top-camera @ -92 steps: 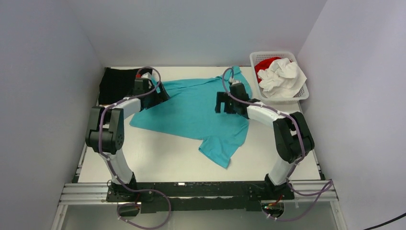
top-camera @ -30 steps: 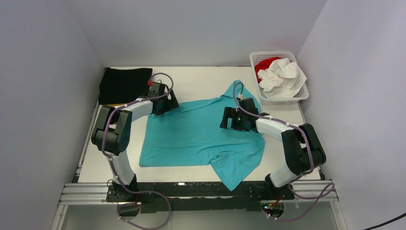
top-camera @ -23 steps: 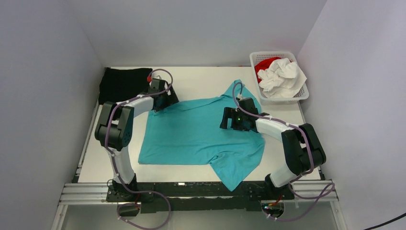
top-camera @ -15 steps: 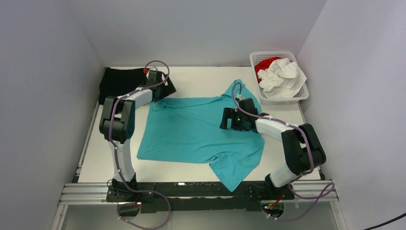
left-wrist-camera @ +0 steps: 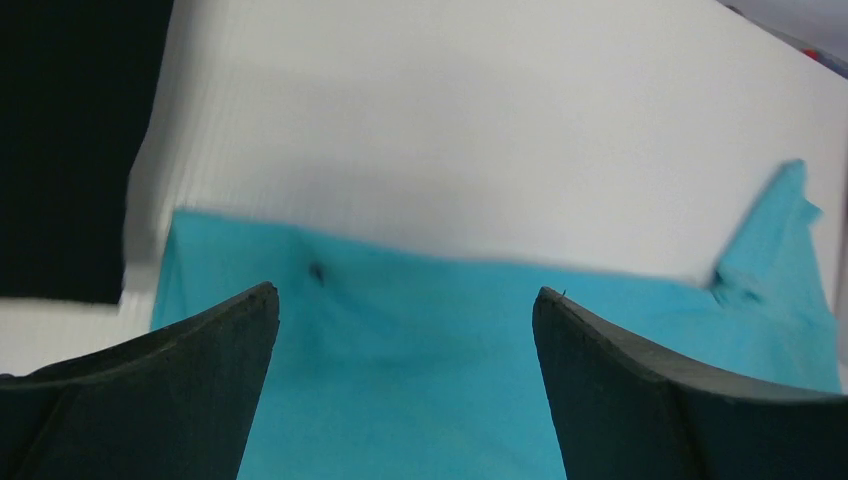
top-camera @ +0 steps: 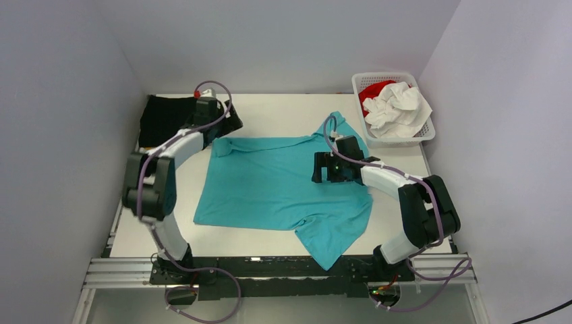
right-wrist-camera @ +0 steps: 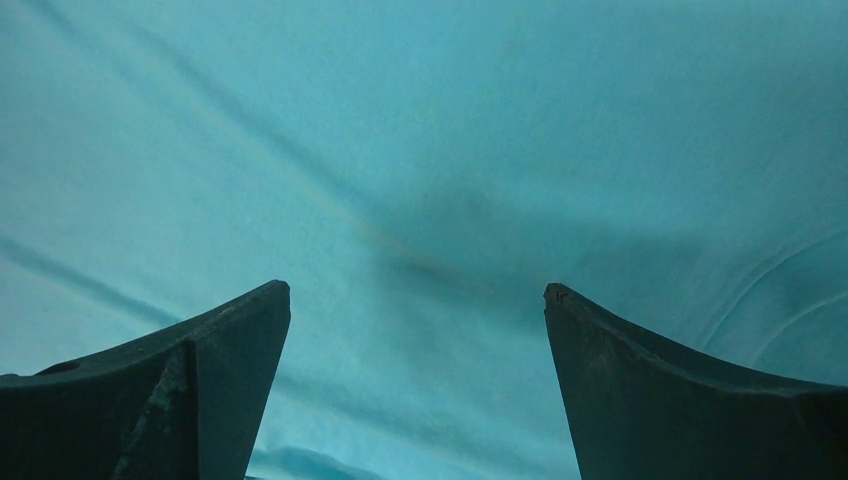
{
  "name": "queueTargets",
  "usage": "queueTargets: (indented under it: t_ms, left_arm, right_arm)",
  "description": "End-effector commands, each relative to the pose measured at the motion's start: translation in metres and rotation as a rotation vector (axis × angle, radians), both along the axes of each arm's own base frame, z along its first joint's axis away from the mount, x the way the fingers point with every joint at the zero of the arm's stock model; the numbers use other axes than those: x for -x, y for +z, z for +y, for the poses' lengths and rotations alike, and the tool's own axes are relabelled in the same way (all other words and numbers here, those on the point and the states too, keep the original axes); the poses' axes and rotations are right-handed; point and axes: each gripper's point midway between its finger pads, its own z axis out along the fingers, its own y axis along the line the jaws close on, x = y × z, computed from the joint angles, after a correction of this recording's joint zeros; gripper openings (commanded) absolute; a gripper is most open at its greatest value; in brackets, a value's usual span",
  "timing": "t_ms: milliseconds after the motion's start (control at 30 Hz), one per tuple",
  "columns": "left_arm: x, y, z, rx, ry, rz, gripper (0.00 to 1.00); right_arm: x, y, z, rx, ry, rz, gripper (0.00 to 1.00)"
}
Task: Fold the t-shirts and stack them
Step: Grab the side of the flattened tshirt closest away from the robot with both arms
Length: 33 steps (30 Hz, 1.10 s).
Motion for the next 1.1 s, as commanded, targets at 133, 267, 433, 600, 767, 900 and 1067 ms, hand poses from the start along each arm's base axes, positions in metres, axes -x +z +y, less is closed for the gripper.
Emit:
queueTargets:
  t_ms: [133, 267, 433, 600, 767, 900, 1067]
  left_arm:
    - [0.119, 0.044, -0.006, -0.032, -0.061, -0.119, 1.0]
    - [0.168, 0.007, -0.011, 0.017, -0.071, -0.023, 0.99]
    - [0.203, -0.031, -0.006, 0.062, -0.045, 0.052, 1.0]
    - [0.225, -0.064, -0.003, 0.085, -0.019, 0.142, 0.99]
    - [0.246, -0.082, 0.013, 0.022, 0.023, 0.228, 0.99]
    - [0.255, -0.09, 0.022, -0.014, 0.046, 0.262, 0.99]
    - [0.257, -0.092, 0.023, -0.028, 0.037, 0.275, 1.0]
  right_arm:
    - [-0.084, 0.127, 0.064, 0.196, 0.459, -0.634, 1.0]
    - [-0.105, 0.146, 0.123, 0.218, 0.772, -0.895, 1.0]
    - [-0.117, 0.142, 0.201, 0.147, 1.03, -1.086, 1.0]
    - [-0.143, 0.11, 0.257, 0.153, 1.132, -1.097, 1.0]
    - [-0.15, 0.085, 0.296, 0.142, 1.209, -1.109, 1.0]
    - [-0.162, 0.062, 0.318, 0.162, 1.226, -1.11, 0.99]
    - [-0.173, 0.038, 0.326, 0.189, 1.228, -1.093, 0.99]
